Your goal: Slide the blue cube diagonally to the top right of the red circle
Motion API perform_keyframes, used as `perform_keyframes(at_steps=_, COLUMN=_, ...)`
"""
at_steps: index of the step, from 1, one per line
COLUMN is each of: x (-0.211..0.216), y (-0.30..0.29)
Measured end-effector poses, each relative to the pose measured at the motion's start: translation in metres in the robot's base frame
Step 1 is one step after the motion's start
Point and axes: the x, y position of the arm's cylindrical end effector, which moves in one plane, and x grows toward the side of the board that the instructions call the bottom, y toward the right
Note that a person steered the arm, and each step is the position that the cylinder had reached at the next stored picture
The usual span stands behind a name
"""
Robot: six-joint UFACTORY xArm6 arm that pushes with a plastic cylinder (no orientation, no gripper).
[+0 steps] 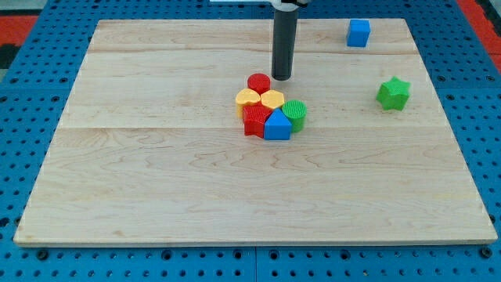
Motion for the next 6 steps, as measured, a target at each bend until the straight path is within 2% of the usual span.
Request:
perform_keyframes(at_steps=2, x=-0.126, y=0.056)
perform_keyframes(at_steps=3, x=-0.132, y=0.057)
perform_keyframes(at_steps=4, x=-0.133, y=0.105)
perform_keyframes(at_steps=6, x=-0.132, y=0.158)
